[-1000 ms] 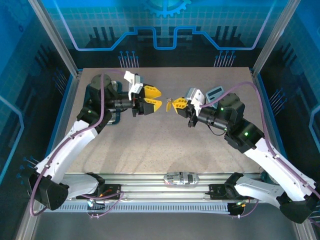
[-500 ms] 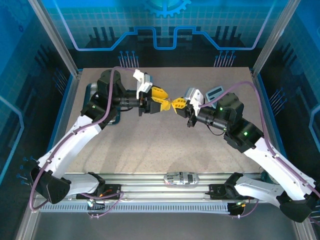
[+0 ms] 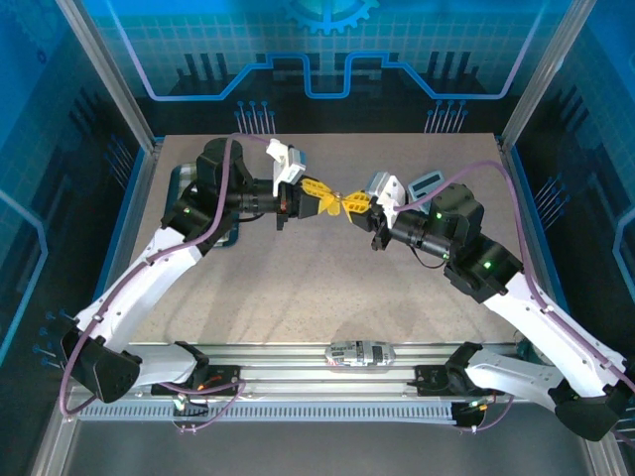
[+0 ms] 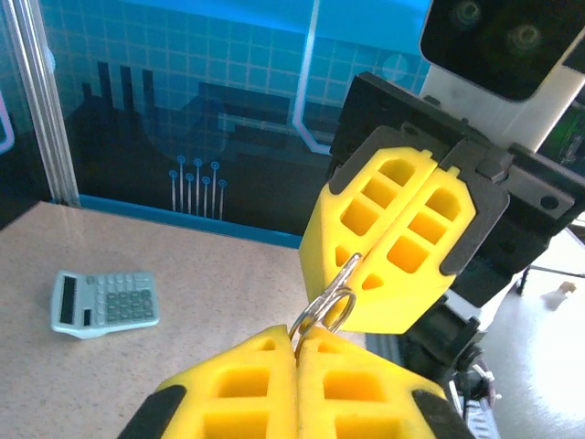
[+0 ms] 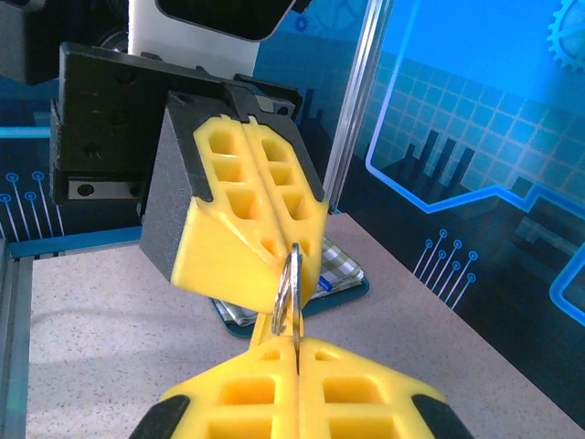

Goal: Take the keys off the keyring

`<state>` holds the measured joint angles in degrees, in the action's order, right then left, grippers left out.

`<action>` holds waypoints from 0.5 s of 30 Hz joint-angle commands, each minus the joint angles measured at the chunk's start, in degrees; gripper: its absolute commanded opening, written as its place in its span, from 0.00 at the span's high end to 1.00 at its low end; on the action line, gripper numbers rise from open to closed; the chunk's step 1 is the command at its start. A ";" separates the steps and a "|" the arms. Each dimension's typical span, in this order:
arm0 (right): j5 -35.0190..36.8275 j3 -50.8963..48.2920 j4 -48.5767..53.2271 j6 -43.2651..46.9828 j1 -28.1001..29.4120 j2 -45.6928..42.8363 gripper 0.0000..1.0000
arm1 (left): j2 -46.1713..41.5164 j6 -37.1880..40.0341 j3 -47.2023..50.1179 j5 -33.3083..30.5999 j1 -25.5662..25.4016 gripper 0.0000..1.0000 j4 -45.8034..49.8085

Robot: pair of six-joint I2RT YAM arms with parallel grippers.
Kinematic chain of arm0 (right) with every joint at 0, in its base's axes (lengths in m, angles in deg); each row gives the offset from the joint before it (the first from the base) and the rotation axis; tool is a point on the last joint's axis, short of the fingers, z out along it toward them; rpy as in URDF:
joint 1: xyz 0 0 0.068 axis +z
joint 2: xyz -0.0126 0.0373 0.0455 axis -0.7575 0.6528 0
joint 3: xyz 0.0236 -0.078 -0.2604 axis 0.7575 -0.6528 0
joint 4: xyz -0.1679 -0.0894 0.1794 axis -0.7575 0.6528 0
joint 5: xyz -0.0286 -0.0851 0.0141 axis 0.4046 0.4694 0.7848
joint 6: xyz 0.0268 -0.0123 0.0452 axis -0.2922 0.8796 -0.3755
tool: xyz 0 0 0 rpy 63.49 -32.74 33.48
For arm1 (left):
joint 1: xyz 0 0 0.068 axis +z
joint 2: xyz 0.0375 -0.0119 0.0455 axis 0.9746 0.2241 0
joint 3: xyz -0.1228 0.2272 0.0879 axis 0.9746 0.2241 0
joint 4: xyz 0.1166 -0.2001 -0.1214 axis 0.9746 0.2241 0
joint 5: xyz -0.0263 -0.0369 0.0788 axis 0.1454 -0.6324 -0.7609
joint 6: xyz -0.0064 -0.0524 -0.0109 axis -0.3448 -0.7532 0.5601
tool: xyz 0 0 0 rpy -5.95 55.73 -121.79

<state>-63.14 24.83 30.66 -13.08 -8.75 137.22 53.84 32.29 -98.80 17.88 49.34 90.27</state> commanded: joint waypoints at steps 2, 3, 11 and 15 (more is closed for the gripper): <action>-0.55 1.26 -1.34 0.62 0.64 -0.84 1.00 | -0.77 -1.17 -0.83 -0.97 0.26 1.00 -0.97; -0.42 1.13 -1.43 0.65 0.67 -0.94 1.00 | -0.90 -1.74 -0.53 -0.91 0.54 1.00 -1.74; 1.13 -1.57 -4.94 0.22 0.65 -3.02 1.00 | -2.04 -11.53 3.46 -2.94 3.08 1.00 -11.97; 0.86 -2.04 -5.37 0.41 0.80 -3.23 1.00 | -2.08 -13.27 3.61 -2.71 3.18 1.00 -12.95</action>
<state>-61.90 23.30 28.08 -13.08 -8.73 135.40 53.14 22.69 -95.65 17.58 51.40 81.39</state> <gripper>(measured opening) 0.063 0.052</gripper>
